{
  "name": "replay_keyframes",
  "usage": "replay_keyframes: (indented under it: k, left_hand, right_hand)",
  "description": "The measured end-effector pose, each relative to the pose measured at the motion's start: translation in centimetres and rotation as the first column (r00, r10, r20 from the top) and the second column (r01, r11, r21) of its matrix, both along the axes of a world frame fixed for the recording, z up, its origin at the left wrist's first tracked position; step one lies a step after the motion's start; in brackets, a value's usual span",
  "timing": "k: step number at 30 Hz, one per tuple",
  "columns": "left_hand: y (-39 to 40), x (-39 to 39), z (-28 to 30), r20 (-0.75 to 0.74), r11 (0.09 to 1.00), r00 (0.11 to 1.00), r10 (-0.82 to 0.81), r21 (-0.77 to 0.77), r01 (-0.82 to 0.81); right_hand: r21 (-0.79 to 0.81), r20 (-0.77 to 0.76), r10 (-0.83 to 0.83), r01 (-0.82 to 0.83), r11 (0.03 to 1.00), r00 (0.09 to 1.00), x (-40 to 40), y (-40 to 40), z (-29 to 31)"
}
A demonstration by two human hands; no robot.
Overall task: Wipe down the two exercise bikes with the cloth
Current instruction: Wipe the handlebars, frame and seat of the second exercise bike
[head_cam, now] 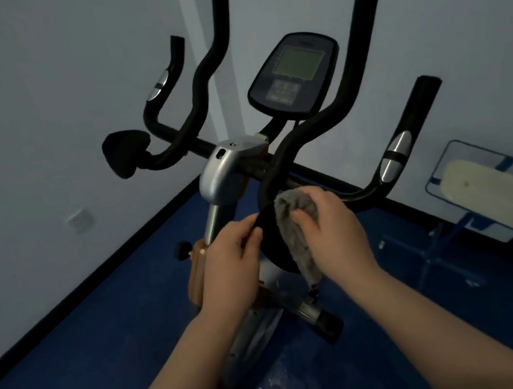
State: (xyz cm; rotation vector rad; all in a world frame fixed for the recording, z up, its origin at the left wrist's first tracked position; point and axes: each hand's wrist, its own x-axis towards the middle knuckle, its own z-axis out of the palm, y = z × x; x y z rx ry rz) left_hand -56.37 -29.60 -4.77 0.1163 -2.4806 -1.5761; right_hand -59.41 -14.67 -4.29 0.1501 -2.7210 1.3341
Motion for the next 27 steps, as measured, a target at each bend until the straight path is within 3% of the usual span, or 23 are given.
replay_keyframes:
  k: [3,7,10,13,17,21,24,27]
  left_hand:
    - [-1.5,-0.7,0.0,-0.013,0.993,0.994,-0.109,-0.041,0.109]
    - [-2.7,-1.6,-0.4,-0.045,0.971,0.971,-0.234,-0.058,0.232]
    - [-3.3,-2.1,-0.8,-0.068,0.949,0.947,-0.313,-0.069,0.308]
    - [-3.7,-2.5,-0.9,-0.099,0.932,0.927,-0.363,-0.06,0.358]
    - [-3.9,-2.6,-1.4,-0.123,0.926,0.919,-0.375,-0.019,0.376]
    - [-3.8,-2.4,-1.8,-0.139,0.929,0.919,-0.369,-0.039,0.367]
    - [-4.0,-2.6,-1.3,-0.128,0.921,0.913,-0.388,-0.097,0.378]
    - [-4.1,-2.7,-1.1,-0.114,0.919,0.913,-0.392,-0.099,0.382]
  right_hand:
    - [0.053,-0.005,-0.152,0.152,0.987,0.988,2.4,-1.0,-0.2]
    - [0.346,-0.004,-0.199,0.188,0.919,0.98,2.4,-1.4,0.4]
    - [0.294,0.07,-0.265,0.234,0.927,0.962,-0.3,-1.0,1.4]
    - [0.111,-0.029,-0.468,0.469,0.876,0.883,0.7,-2.2,0.8]
    - [0.303,-0.136,-0.5,0.517,0.801,0.855,4.3,-5.0,-1.1]
    - [0.47,-0.133,-0.488,0.489,0.735,0.863,1.3,-3.5,-0.3]
    - [0.334,-0.11,-0.494,0.5,0.799,0.863,0.2,-2.8,-0.1]
    - [0.127,-0.197,-0.641,0.668,0.734,0.742,1.8,-4.7,-1.4]
